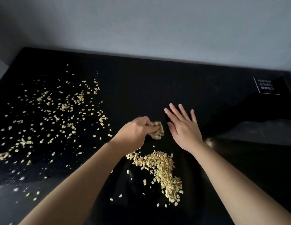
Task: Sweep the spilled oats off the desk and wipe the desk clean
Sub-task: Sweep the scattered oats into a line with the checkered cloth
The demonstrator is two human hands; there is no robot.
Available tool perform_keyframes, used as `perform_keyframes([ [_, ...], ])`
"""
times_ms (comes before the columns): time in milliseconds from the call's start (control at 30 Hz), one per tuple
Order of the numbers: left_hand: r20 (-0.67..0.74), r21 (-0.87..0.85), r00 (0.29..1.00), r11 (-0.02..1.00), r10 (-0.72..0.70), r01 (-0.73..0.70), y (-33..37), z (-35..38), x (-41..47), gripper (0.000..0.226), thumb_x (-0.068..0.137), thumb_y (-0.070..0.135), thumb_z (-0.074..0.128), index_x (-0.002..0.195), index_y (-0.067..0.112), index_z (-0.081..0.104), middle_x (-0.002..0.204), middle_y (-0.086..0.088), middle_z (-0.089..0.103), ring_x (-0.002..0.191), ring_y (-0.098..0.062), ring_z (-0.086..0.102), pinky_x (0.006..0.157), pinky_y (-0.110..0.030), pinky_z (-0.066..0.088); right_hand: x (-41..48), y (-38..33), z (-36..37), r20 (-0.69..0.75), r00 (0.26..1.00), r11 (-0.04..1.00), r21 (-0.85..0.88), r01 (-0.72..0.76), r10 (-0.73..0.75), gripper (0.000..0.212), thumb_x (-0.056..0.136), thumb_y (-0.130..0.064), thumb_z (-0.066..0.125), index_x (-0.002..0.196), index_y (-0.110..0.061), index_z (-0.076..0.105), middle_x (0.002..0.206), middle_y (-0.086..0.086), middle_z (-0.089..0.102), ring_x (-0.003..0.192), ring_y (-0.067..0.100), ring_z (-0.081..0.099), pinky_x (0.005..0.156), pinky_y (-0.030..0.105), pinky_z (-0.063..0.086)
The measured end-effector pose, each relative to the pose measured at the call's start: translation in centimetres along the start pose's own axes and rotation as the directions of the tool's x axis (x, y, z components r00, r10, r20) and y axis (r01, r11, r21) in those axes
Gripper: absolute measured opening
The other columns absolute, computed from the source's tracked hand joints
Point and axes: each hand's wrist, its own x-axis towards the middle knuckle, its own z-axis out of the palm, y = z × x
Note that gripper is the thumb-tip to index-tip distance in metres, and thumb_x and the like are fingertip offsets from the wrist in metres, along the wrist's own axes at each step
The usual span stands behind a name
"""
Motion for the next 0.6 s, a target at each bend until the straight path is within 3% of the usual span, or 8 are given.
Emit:
perform_keyframes([
  [100,0.088,-0.091,0.996,0.995,0.035,-0.027,1.4,-0.2,-2.5,0.049,0.082,-0.011,0.057,0.123,0.014,0.065,0.102,-0.005,0.059,0.085,-0.019,0.057,0.071,-0.031,0.053,-0.2,-0.4,-0.2,0.039,0.999,1.0,-0.01,-0.007,0.008,0.06,0.097,-0.05,0.007,0.154,-0.032,0.011,0.163,-0.006,0.006,0.15,0.024,0.0,0.119,0.057,0.006],
  [200,0.121,-0.242,0.991,0.966,-0.065,0.093,1.8,-0.8,-3.9,0.046,0.088,-0.006,0.052,0.124,0.019,0.065,0.104,0.002,0.055,0.086,-0.012,0.056,0.073,-0.029,0.051,0.2,-1.0,-0.5,0.075,0.997,1.0,-0.022,0.004,-0.003,0.059,0.097,-0.052,0.005,0.154,-0.035,0.005,0.163,-0.007,-0.001,0.149,0.025,-0.006,0.118,0.057,0.001],
  [267,0.041,-0.306,0.987,0.939,-0.154,0.159,1.0,-2.0,-4.0,0.045,0.087,-0.006,0.054,0.124,0.019,0.065,0.103,0.004,0.054,0.084,-0.01,0.057,0.071,-0.027,0.051,1.3,-1.8,-0.9,0.089,0.996,0.999,-0.019,0.031,-0.029,0.061,0.095,-0.055,0.001,0.153,-0.036,0.001,0.163,-0.008,-0.004,0.149,0.024,-0.01,0.117,0.056,-0.002],
  [367,-0.137,-0.331,0.951,0.917,-0.278,0.221,-1.9,-5.1,-3.1,0.043,0.085,-0.009,0.059,0.121,0.014,0.066,0.101,0.006,0.055,0.08,-0.005,0.058,0.066,-0.014,0.047,4.2,-3.5,-1.2,0.114,0.993,0.999,-0.033,0.04,-0.036,0.058,0.097,-0.053,0.006,0.153,-0.038,-0.001,0.162,-0.01,-0.01,0.148,0.023,-0.014,0.117,0.055,-0.004],
  [600,-0.438,-0.289,0.715,0.839,-0.545,0.461,-14.2,-12.8,-0.4,0.037,0.089,-0.004,0.055,0.119,0.014,0.068,0.098,0.003,0.057,0.081,0.0,0.054,0.073,0.0,0.037,13.8,-8.7,-1.0,0.064,0.996,0.997,-0.03,0.07,-0.068,0.064,0.093,-0.056,0.001,0.153,-0.037,0.008,0.163,-0.007,0.002,0.149,0.024,-0.003,0.118,0.057,0.002],
])
